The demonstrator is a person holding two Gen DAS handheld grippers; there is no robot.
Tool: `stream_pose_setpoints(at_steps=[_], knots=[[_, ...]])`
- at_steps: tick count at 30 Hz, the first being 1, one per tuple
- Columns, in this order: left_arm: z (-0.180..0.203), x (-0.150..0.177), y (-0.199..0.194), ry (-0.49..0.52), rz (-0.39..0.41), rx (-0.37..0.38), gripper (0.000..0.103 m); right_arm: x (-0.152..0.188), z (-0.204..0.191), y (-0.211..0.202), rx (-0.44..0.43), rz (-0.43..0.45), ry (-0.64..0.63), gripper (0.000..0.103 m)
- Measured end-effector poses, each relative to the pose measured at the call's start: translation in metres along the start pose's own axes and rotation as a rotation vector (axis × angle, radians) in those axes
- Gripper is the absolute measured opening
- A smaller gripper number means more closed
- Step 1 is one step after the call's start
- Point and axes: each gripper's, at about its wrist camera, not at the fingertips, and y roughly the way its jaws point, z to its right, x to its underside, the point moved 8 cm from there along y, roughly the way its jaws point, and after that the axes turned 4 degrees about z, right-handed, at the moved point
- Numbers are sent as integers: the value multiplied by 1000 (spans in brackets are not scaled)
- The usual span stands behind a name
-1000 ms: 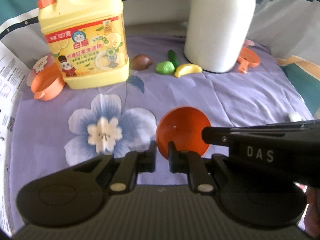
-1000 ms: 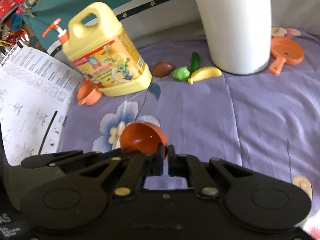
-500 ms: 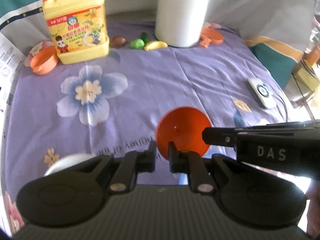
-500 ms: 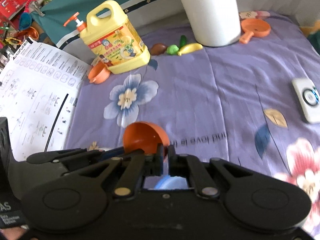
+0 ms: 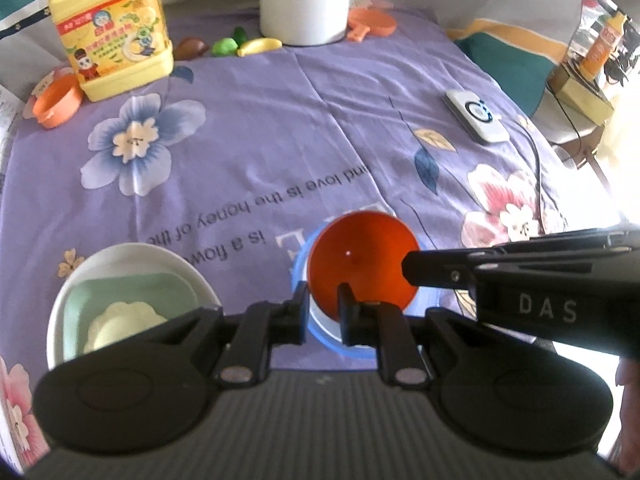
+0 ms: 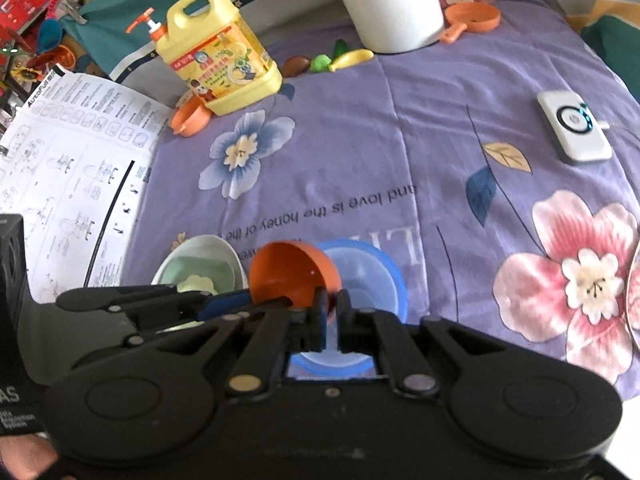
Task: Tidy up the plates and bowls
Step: 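Carry the orange bowl with both grippers over the clear bowl, then lower the orange bowl into the clear bowl with both grippers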
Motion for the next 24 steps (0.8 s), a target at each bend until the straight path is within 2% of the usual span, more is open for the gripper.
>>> stream_pose_setpoints(at_steps=[14, 24], knots=[[12, 5, 15, 20, -60, 9, 13, 11, 20, 5, -1, -23, 37, 5], [10, 7, 21, -1, -65, 13, 16, 14, 20, 11, 15, -34, 21, 8]])
